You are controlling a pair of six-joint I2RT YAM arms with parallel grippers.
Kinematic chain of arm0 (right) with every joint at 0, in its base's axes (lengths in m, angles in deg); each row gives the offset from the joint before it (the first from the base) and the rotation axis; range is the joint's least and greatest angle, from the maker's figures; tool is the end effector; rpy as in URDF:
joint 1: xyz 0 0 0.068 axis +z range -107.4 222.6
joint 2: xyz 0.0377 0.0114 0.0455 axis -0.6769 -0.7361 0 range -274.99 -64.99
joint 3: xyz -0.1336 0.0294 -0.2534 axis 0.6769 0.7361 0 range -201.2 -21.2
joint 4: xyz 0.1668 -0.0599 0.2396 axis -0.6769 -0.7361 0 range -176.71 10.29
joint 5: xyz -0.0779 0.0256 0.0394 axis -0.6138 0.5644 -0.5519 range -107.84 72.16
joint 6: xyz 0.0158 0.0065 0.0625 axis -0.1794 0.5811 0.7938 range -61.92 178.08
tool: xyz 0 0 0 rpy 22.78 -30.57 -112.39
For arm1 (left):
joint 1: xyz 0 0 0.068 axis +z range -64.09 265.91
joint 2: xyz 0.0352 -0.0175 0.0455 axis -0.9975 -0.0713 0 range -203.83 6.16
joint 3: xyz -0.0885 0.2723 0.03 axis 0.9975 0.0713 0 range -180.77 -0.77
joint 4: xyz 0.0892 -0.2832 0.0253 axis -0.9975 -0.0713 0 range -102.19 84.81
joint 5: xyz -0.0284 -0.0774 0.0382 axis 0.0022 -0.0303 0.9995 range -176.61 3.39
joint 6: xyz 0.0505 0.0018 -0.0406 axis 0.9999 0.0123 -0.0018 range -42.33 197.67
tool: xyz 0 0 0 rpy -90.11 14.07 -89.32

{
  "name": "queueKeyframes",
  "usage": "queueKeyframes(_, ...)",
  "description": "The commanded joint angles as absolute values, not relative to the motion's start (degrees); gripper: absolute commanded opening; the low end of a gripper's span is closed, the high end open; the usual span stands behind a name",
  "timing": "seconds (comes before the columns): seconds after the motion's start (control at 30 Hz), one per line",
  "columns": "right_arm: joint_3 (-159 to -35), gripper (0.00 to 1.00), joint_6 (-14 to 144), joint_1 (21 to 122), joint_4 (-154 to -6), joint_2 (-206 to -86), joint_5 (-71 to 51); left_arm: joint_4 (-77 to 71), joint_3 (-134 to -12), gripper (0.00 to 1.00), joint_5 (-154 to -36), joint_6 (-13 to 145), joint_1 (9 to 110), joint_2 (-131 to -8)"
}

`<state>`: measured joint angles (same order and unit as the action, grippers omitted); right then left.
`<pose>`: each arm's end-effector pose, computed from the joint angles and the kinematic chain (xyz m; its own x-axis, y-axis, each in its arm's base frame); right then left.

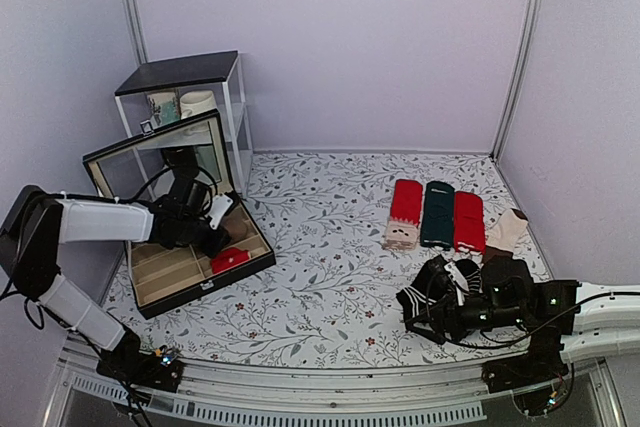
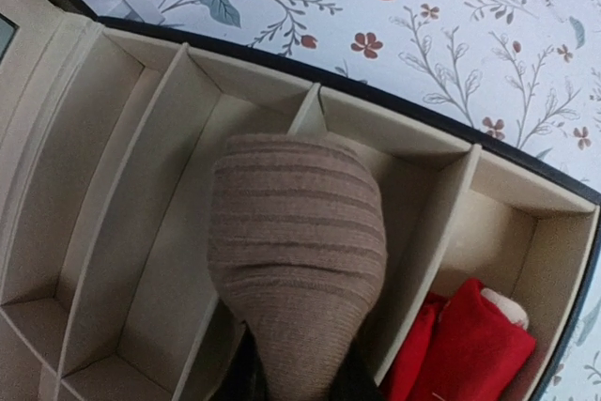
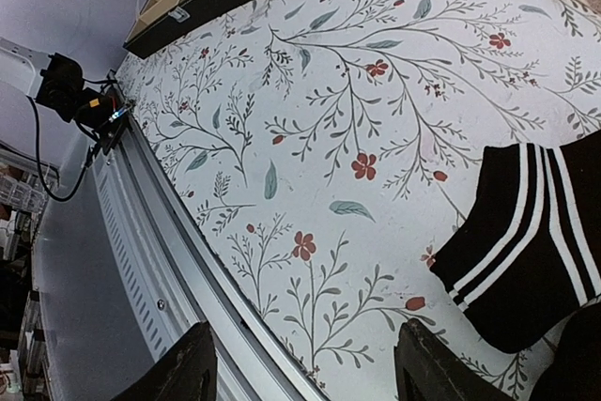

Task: Roll the socks
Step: Place a pair of socks in the storage box.

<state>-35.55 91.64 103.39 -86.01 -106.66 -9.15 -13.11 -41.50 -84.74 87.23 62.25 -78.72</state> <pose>0.0880 0.1731 0.1538 -0.7361 -0.1967 -0.6476 -0.6208 0.5777 0.5301 0.2908 -0.1258 0.1391 -0.6488 0.4655 -0.6019 0.4973 0.8581 0.1276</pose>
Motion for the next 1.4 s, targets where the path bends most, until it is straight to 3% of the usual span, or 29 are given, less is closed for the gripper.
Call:
queueKeyframes(0.0,-34.82,0.66,91.15,102.94,-84.47,-107.08,-8.43,-21.95,-43.94,0.00,-83.26,84.31,62.69,-82.31)
queueKeyframes(0.67,-33.68,0.66,92.60,102.80,-84.88,-105.63,-8.80,-33.12,-50.78,0.00,-81.05,88.18,62.66,-93.16)
queueKeyframes(0.9,-33.98,0.66,92.37,102.72,-85.32,-105.89,-9.30,-28.46,-54.02,0.00,-86.27,88.21,62.55,-97.11)
queueKeyframes(1.23,-34.27,0.66,92.96,102.28,-86.68,-105.68,-10.04,-27.33,-67.76,0.00,-89.10,87.91,61.12,-107.77)
queueKeyframes(1.37,-34.16,0.66,93.47,102.31,-86.98,-105.20,-10.19,-25.55,-64.84,0.00,-88.60,86.15,61.12,-103.14)
